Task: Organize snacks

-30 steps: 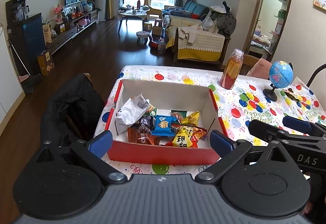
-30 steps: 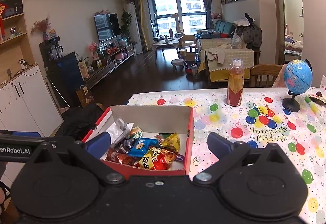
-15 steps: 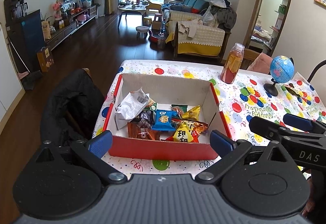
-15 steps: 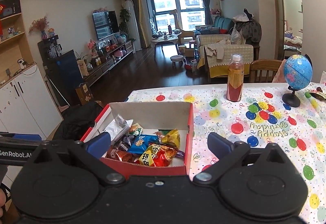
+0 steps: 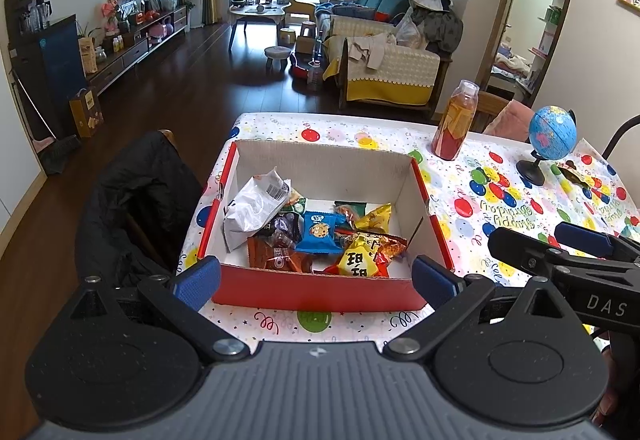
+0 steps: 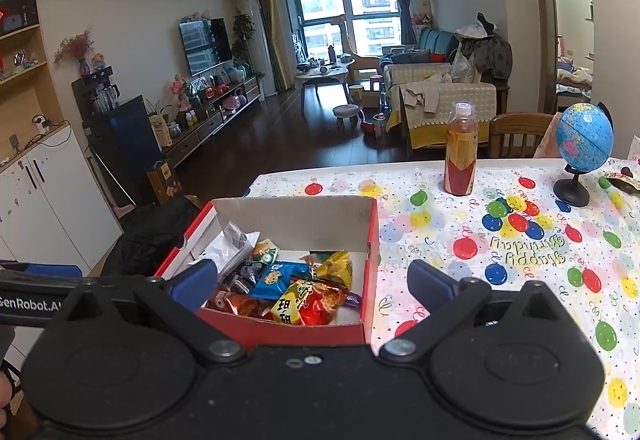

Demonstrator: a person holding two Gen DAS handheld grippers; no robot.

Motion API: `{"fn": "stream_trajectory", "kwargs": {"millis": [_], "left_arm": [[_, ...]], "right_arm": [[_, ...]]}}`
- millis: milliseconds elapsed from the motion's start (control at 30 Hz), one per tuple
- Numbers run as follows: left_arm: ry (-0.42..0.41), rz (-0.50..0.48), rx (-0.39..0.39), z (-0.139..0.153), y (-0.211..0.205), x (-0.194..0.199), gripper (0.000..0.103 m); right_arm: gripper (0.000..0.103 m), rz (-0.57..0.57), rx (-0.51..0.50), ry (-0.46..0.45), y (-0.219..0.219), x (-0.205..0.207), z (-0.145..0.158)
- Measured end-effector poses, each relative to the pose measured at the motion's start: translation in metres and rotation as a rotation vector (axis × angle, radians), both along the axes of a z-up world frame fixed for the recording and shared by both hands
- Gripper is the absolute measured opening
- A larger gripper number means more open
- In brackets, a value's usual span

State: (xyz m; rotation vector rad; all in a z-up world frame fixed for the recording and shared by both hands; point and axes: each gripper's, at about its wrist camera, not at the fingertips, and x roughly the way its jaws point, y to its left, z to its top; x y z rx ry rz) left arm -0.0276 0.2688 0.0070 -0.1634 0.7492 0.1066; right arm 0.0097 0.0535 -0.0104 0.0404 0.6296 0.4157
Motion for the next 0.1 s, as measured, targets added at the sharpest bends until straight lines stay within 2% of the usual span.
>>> {"fn": "stream_trajectory", "kwargs": {"millis": [100], "left_arm": [[0.001, 0.001, 0.001, 0.0000, -0.0003, 0.0001, 0.102]], "right_arm": [[0.102, -0.004, 0.001, 0.001, -0.0004, 0.0000, -0.0007]]}}
